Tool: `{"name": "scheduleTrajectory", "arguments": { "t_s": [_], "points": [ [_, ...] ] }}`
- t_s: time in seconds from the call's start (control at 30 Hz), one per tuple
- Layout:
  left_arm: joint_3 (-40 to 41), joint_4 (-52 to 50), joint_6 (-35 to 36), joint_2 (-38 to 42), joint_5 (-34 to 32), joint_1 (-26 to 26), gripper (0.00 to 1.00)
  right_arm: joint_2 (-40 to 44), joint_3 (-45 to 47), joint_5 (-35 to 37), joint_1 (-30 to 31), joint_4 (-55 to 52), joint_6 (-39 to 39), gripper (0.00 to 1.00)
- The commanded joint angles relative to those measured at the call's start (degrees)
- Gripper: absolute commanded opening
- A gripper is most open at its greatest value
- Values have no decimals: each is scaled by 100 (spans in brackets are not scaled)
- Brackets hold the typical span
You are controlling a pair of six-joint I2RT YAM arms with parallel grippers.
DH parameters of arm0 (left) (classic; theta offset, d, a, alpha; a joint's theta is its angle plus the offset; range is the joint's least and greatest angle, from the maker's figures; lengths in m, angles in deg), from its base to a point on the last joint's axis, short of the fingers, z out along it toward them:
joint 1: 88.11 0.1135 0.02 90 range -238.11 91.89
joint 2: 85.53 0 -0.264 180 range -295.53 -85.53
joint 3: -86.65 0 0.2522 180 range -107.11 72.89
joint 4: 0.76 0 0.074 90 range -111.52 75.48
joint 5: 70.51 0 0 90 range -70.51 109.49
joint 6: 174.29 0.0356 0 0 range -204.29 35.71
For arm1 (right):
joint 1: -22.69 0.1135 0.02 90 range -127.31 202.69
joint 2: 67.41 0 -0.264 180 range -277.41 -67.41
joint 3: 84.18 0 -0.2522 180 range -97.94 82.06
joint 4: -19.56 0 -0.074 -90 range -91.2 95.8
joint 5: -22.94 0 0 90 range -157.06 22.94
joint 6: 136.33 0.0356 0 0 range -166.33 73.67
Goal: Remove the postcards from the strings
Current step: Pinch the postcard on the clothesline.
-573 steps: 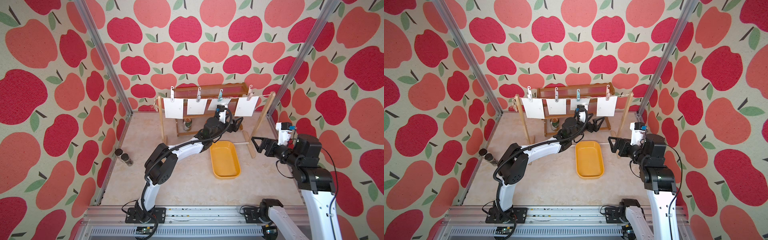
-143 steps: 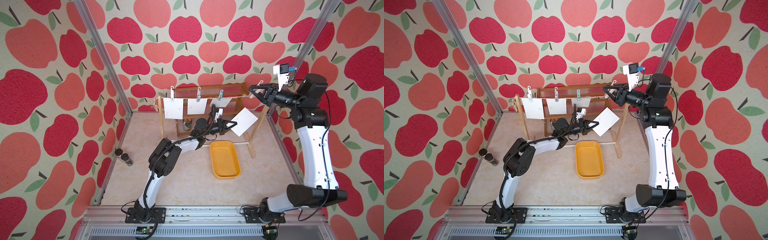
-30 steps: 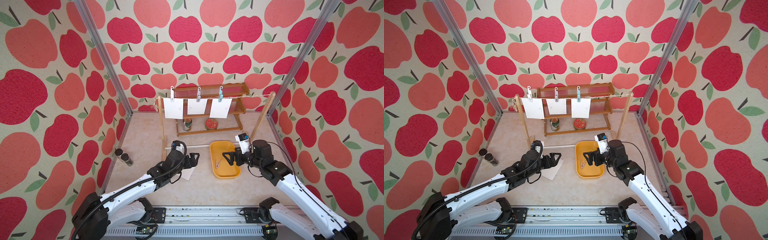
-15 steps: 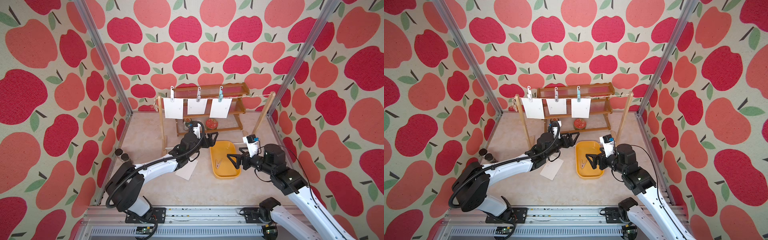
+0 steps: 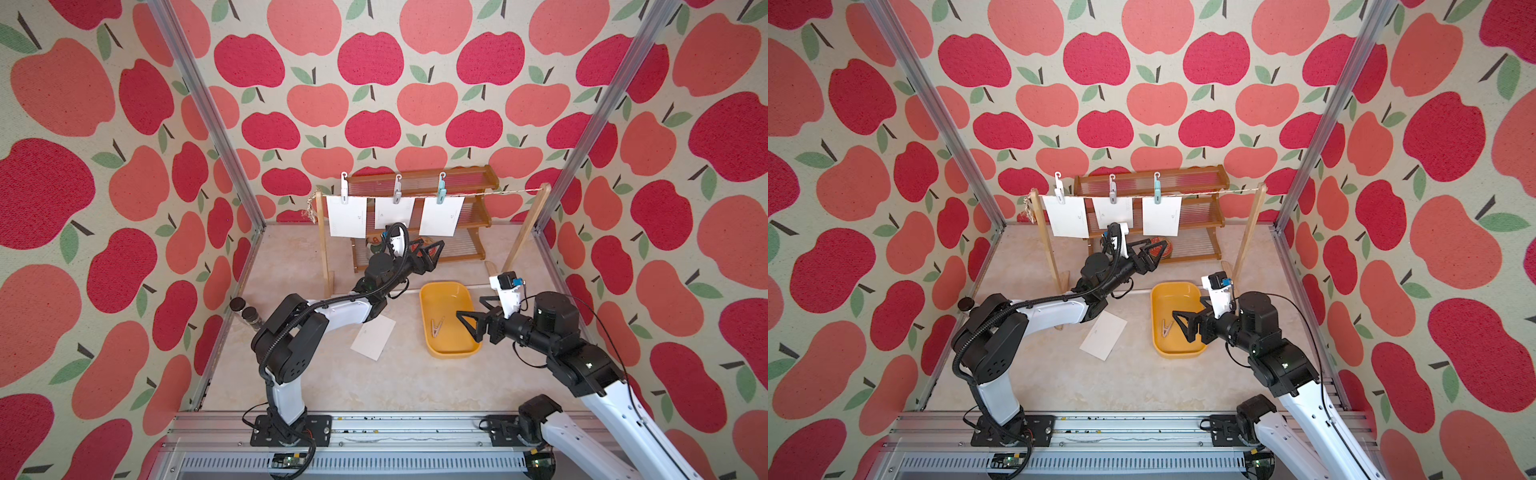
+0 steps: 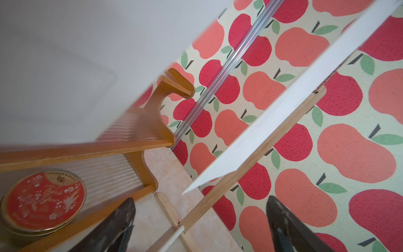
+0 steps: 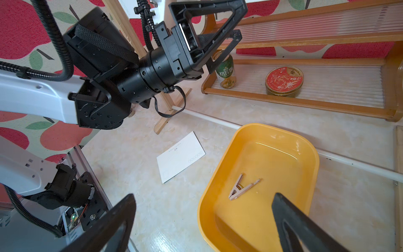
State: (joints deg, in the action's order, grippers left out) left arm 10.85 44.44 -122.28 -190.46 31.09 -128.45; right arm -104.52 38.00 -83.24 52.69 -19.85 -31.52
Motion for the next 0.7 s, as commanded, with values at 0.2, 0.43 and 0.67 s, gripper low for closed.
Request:
{"name": "scheduleTrajectory", "arguments": {
  "t_s": [0.2,0.43,0.67],
  "points": [
    [-336,912,-9,-151,464,40,78,-17,-99,-111,21,-39,-69,99],
    [-227,907,-169,-42,535,5,53,-95,28,-84,19,69,-34,99],
    [-37,858,-291,186,587,-33,33,-122,-11,-68,24,95,-47,99]
  ]
}}
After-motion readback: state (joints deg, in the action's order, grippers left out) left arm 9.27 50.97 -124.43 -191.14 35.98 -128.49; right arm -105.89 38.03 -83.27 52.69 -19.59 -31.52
